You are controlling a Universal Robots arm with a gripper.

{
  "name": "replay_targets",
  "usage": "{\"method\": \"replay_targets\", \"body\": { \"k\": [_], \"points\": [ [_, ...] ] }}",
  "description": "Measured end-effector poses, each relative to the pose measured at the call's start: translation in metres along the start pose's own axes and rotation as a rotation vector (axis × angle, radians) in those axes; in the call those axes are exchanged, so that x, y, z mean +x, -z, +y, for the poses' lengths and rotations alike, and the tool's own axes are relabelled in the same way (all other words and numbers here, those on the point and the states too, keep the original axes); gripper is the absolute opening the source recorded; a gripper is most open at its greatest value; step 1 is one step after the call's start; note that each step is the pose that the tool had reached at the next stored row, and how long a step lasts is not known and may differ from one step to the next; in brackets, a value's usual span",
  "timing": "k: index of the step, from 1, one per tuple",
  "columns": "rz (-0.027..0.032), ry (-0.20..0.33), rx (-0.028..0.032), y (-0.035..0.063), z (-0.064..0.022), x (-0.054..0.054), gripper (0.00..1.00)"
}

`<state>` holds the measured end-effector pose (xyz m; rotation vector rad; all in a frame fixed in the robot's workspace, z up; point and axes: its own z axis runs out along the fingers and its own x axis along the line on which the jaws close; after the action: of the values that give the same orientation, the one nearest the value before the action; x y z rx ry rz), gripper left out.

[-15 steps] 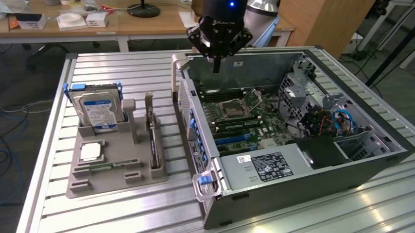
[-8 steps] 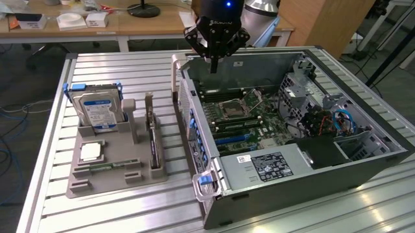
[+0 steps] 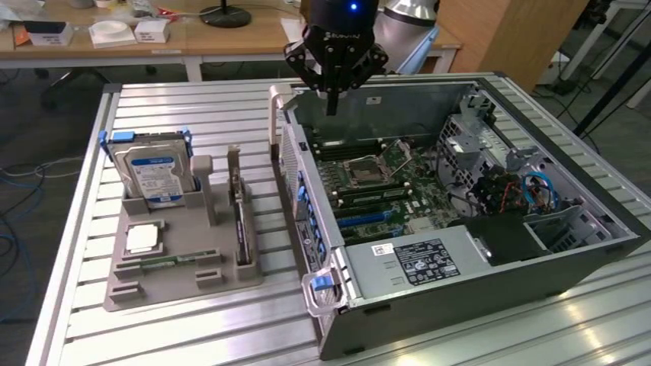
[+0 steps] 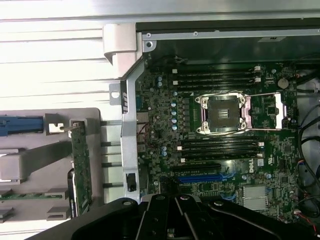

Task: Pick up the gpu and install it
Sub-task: 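Reach for the gpu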

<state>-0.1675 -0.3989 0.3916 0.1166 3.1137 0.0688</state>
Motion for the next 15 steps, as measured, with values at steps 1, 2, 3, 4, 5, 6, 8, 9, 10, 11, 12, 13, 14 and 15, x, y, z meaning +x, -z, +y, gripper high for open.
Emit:
{"method": "replay_targets", "body": {
  "k": [1,2,3,4,5,6,8,9,10,11,12,13,14,15],
  "points": [
    [0.0,0.0,0.0,0.0,0.0,0.0007,0.11],
    [0.0,0.0,0.0,-0.0001,-0.0001,0.0013,0.11],
    [-0.0001,0.0,-0.0001,-0.0001,-0.0002,0.002,0.11],
    [0.0,0.0,0.0,-0.0001,-0.0002,0.0027,0.11],
    [0.0,0.0,0.0,-0.0001,-0.0003,0.0034,0.11],
    [0.0,0.0,0.0,-0.0001,-0.0003,0.0041,0.11],
    [0.0,0.0,-0.0001,-0.0002,-0.0004,0.0054,0.11],
    [0.0,0.0,0.0,-0.0002,-0.0005,0.0061,0.11],
    [0.0,0.0,0.0,-0.0002,-0.0005,0.0068,0.11],
    [0.0,0.0,0.0,-0.0002,-0.0006,0.0075,0.11],
    [0.0,0.0,0.0,-0.0002,-0.0006,0.0082,0.11],
    [0.0,0.0,-0.0001,-0.0003,-0.0007,0.0089,0.11],
    [0.0001,0.0,0.0,-0.0003,-0.0007,0.0097,0.11],
    [0.0,0.0,-0.0001,-0.0003,-0.0008,0.0105,0.11]
  ]
}}
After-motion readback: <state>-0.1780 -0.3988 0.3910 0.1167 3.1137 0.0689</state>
